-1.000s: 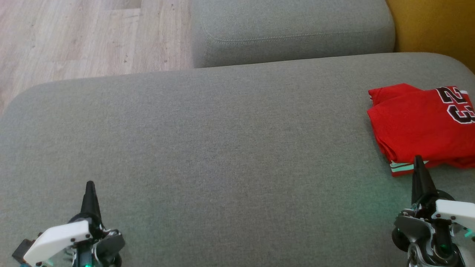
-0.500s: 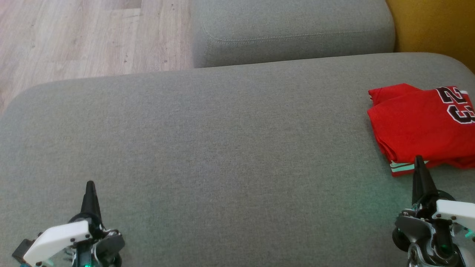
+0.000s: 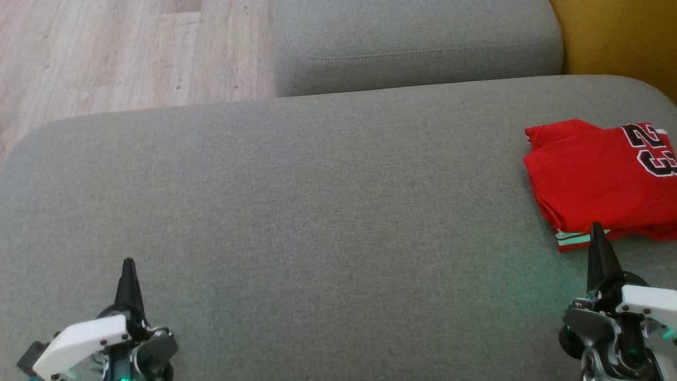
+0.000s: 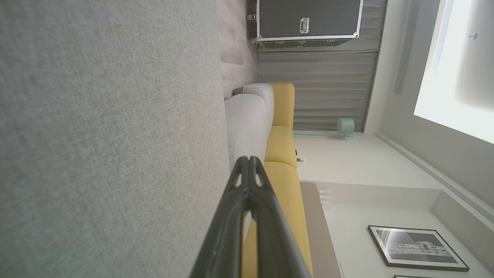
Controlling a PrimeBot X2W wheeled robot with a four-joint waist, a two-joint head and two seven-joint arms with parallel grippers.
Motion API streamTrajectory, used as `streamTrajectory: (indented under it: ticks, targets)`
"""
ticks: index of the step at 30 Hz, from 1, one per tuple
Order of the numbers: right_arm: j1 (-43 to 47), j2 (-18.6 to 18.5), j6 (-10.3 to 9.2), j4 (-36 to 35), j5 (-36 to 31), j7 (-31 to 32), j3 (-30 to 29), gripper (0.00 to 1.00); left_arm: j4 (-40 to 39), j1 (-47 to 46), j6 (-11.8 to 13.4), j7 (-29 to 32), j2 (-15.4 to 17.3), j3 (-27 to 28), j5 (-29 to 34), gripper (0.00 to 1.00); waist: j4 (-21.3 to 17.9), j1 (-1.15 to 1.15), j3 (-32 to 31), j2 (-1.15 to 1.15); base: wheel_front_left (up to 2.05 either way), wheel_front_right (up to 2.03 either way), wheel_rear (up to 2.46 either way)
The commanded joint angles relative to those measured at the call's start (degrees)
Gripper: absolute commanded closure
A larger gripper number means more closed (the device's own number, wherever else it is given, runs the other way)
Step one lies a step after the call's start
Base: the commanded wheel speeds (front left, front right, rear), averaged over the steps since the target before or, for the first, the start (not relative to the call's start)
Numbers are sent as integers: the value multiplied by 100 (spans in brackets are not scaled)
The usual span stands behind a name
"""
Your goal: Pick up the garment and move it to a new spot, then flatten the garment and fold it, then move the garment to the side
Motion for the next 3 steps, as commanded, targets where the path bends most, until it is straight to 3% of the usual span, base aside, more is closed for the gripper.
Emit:
streamTrajectory:
  ticks: [1,3]
  targets:
    - [-288,-43,-4,-180,-45,27,94,100,-161,-289,-37,30,37,201,72,100,0,0,0,0,0,0,0]
    - [-288,-42,-4,-179,-46,29,92,100,-161,-289,-37,32,35,204,74,100,0,0,0,0,0,0,0]
